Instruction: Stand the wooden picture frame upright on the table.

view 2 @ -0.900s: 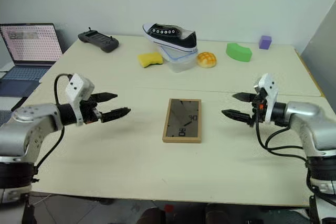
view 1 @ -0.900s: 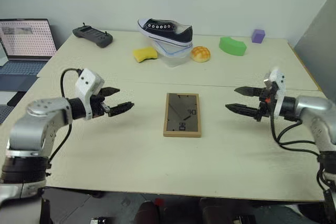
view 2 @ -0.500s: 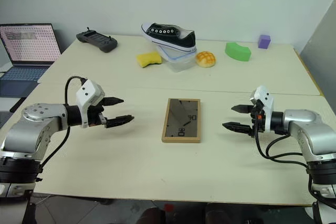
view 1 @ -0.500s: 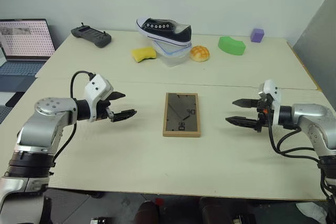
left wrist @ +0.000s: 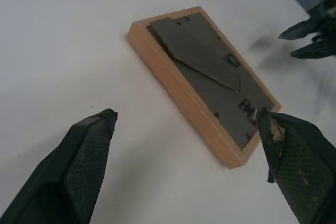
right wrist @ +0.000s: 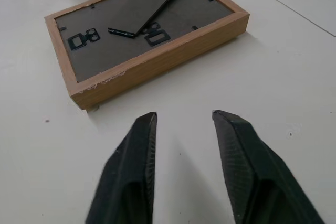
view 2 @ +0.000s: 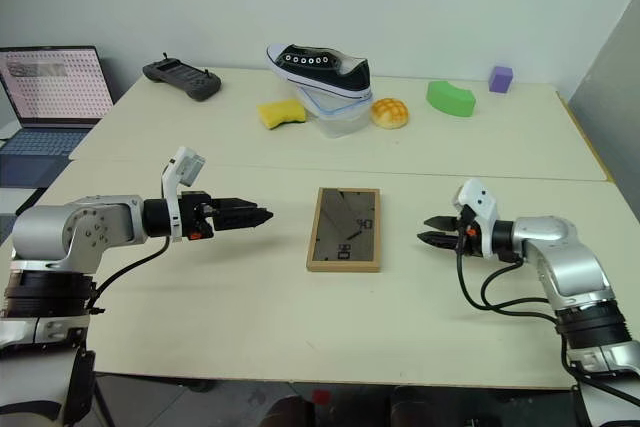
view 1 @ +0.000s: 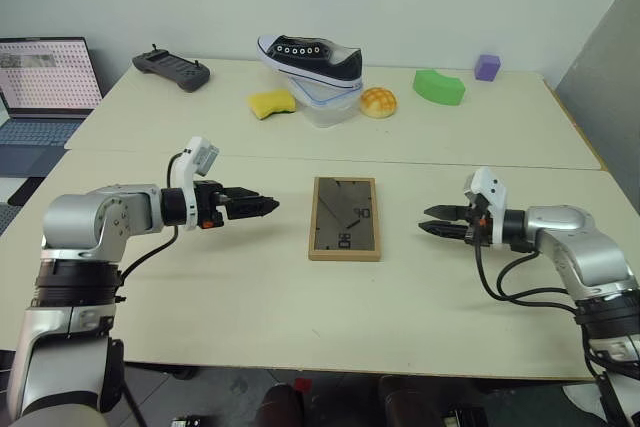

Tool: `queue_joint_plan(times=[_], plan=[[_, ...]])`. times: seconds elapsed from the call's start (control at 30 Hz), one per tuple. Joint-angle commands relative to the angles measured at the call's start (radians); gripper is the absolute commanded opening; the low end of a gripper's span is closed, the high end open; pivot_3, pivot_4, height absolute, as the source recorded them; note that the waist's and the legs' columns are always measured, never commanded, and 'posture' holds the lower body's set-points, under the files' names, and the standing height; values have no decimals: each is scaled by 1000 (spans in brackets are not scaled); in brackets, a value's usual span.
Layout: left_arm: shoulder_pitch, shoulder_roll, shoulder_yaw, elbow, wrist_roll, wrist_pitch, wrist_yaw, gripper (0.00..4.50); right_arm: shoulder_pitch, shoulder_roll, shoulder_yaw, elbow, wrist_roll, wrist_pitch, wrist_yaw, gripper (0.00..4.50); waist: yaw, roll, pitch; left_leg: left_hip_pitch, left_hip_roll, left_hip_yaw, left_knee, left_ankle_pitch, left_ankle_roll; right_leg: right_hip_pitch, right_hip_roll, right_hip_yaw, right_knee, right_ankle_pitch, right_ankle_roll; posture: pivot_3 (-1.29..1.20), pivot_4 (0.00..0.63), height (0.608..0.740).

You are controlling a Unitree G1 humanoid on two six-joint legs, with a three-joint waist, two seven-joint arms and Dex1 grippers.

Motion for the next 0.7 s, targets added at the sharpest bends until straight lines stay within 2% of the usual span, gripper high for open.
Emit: queue_joint_plan(times=[0.03, 0.1, 0.13, 0.37, 0.53, 0.7], plan=[[-35, -8, 7, 63, -60, 208, 15, 4500, -38, 31, 44, 22, -60, -91, 6, 654, -6, 0, 0, 0, 0, 0, 0, 0, 0, 0, 0, 0, 0, 0, 0, 0, 150, 740], [-46, -51, 12, 104, -65, 278, 51, 4500, -50, 58, 69, 56, -96, -129, -8, 131, -9, 0, 0, 0, 0, 0, -1, 0, 0, -1, 0, 0, 0, 0, 0, 0, 150, 740], [-51, -66, 20, 117, -66, 298, 66, 4500, -52, 66, 75, 66, -105, -140, -12, 24, -9, 0, 0, 0, 0, 0, -1, 0, 0, -1, 0, 0, -1, 0, 0, 0, 150, 740], [-33, -165, -7, 139, -61, 295, 99, 4500, -47, 116, 135, 100, -175, -188, -11, 24, -11, 0, 0, 0, 0, 0, -1, 2, -4, -1, 0, 0, 1, 0, 0, 0, 150, 740], [-27, -233, -86, 183, -29, 209, 75, 4500, -72, 204, 167, 115, -205, -190, -50, 24, -12, 0, -1, 1, 0, 0, -1, 3, -5, 0, -1, 0, 2, 0, 0, 0, 150, 740], [-48, -298, -105, 242, -1, 127, 82, 4500, -88, 254, 178, 172, -244, -227, -78, 24, 6, 1, -2, 2, -1, 0, 1, 3, -5, 2, -2, 0, 2, 0, 0, 0, 150, 740]])
